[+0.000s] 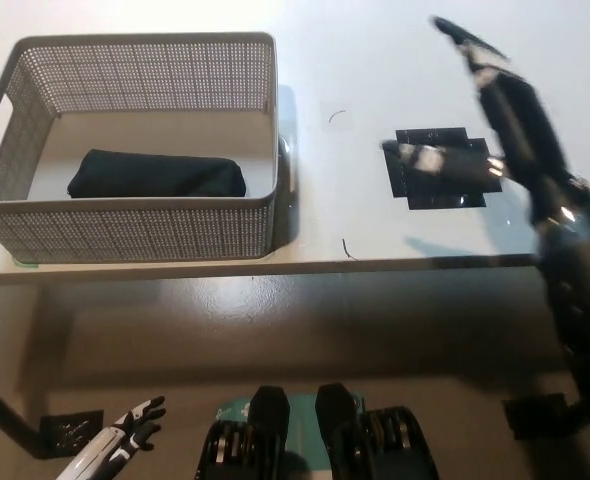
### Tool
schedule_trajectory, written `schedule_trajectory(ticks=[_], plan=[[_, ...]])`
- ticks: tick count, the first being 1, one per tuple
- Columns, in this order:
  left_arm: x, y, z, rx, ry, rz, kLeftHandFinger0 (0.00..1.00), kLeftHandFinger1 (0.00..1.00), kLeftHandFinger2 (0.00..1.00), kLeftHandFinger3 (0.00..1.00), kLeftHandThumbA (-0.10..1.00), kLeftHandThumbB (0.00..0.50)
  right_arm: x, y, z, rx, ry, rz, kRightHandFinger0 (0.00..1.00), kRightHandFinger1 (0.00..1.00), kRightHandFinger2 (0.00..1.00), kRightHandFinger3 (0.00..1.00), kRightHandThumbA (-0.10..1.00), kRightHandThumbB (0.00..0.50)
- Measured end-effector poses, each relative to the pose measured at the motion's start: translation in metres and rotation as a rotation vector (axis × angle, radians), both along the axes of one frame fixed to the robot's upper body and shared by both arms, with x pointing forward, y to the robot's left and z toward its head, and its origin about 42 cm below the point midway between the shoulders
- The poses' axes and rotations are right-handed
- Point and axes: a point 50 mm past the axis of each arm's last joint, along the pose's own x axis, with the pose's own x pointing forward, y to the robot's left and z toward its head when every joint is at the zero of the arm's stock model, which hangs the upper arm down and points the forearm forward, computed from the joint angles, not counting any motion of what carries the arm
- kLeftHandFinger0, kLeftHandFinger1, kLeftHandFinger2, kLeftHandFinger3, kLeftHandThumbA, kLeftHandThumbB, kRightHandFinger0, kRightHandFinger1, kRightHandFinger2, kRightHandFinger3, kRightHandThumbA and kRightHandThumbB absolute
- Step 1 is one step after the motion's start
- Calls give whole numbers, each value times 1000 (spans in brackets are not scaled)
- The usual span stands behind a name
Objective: Use the right hand to pick up the pencil case on the right hand side and put it into a grey container on the left side
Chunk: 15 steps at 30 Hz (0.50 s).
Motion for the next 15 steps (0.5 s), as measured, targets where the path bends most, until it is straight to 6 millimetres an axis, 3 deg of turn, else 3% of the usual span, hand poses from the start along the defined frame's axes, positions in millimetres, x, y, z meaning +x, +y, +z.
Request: schedule_trajectory(ticks=[2, 6, 9, 11, 15], plan=[[-2, 0, -1, 0, 3, 3, 892, 943, 1000, 1000, 1000, 334, -16, -14, -9, 52, 5, -21, 1000, 1000, 1000, 1000, 1000, 354], [-6, 2, -4, 0, 11, 13, 884, 946, 1000, 1000, 1000, 341, -49, -39, -59, 162, 109, -72, 1000, 1000, 1000, 1000, 1000, 306], [-7, 3, -4, 0, 11, 18, 888, 940, 1000, 1000, 1000, 329, -69, -44, -98, 224, 197, -88, 1000, 1000, 1000, 1000, 1000, 279], [-7, 3, -4, -1, 11, 19, 891, 937, 1000, 1000, 985, 322, -76, -44, -116, 246, 244, -91, 1000, 1000, 1000, 1000, 1000, 292], [-7, 2, -4, -5, 9, 23, 882, 929, 1000, 1000, 1000, 344, -90, -45, -161, 303, 362, -94, 1000, 1000, 1000, 1000, 1000, 248]])
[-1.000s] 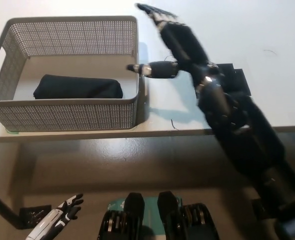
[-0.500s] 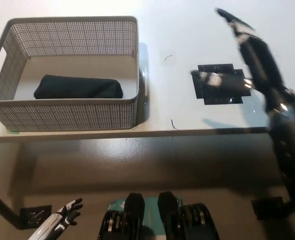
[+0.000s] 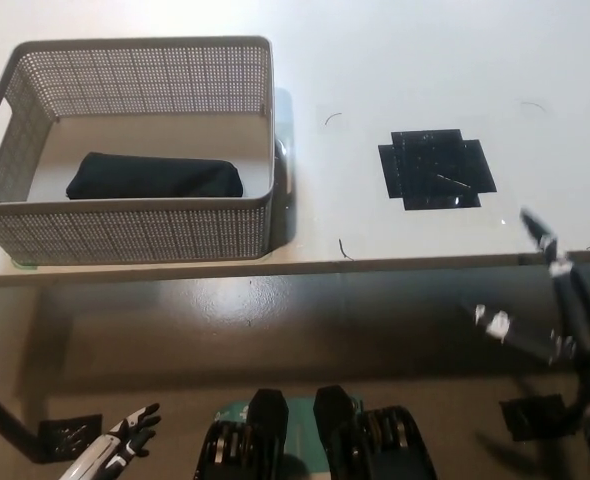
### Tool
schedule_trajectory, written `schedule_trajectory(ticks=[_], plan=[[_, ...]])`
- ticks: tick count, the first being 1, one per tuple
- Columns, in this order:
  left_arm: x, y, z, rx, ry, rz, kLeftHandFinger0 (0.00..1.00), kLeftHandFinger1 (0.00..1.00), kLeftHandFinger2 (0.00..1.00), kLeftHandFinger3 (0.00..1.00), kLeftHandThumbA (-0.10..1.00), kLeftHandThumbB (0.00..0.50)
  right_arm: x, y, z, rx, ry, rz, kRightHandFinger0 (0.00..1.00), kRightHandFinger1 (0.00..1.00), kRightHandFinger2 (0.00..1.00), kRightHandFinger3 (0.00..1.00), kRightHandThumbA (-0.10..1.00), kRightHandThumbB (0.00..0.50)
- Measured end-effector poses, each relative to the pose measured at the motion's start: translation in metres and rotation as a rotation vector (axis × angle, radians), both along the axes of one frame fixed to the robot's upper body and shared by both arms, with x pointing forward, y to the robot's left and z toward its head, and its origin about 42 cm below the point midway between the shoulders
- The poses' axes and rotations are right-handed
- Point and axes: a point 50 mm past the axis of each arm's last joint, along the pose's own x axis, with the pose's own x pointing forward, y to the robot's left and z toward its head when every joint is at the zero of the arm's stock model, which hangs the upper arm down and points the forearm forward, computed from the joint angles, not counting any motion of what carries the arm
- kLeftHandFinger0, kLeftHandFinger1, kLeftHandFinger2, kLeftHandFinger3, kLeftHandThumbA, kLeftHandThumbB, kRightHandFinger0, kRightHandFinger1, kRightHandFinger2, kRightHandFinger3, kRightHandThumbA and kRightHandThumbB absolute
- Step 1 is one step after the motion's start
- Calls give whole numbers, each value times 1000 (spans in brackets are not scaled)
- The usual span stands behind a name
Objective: Use the right hand to pick up the pencil case on the right hand side and put it into a grey container on the left side
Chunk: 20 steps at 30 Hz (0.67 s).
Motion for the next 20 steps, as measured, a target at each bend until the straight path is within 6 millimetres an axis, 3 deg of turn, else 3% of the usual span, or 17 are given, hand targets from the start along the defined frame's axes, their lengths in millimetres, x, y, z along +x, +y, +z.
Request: schedule_trajectory(ticks=[2, 6, 8, 9, 11, 13, 14, 16, 20], plan=[[0, 0, -1, -2, 1, 2, 880, 926, 1000, 1000, 1000, 343, -5, -1, -21, 27, 57, -1, 1000, 1000, 1000, 1000, 1000, 236], [0, -1, -2, -4, 4, 7, 895, 938, 1000, 1000, 1000, 346, -13, -3, -54, 63, 147, -1, 1000, 1000, 1000, 1000, 1000, 261], [0, -1, -2, -6, 4, 7, 893, 937, 1000, 1000, 1000, 370, -15, -6, -74, 75, 203, -3, 1000, 1000, 1000, 1000, 1000, 252], [0, -1, -2, -7, 4, 9, 899, 941, 1000, 1000, 1000, 362, -17, -6, -82, 78, 222, -2, 1000, 1000, 1000, 1000, 1000, 234], [0, -2, -2, -10, 3, 10, 907, 949, 1000, 1000, 1000, 360, -20, -9, -99, 86, 274, -5, 1000, 1000, 1000, 1000, 1000, 242], [0, -2, -2, -11, 2, 12, 916, 955, 1000, 1000, 1000, 361, -22, -10, -105, 91, 291, -5, 1000, 1000, 1000, 1000, 1000, 239], [0, -2, -2, -14, 1, 15, 920, 958, 1000, 1000, 1000, 355, -26, -11, -119, 101, 333, -5, 1000, 1000, 1000, 1000, 1000, 239], [1, 0, -1, -17, -2, 22, 917, 955, 1000, 1000, 1000, 354, -31, -14, -135, 120, 382, -2, 1000, 1000, 1000, 1000, 1000, 282], [2, 2, 0, -19, -6, 31, 914, 948, 1000, 1000, 1000, 360, -38, -18, -151, 172, 436, -5, 1000, 1000, 1000, 1000, 1000, 285]])
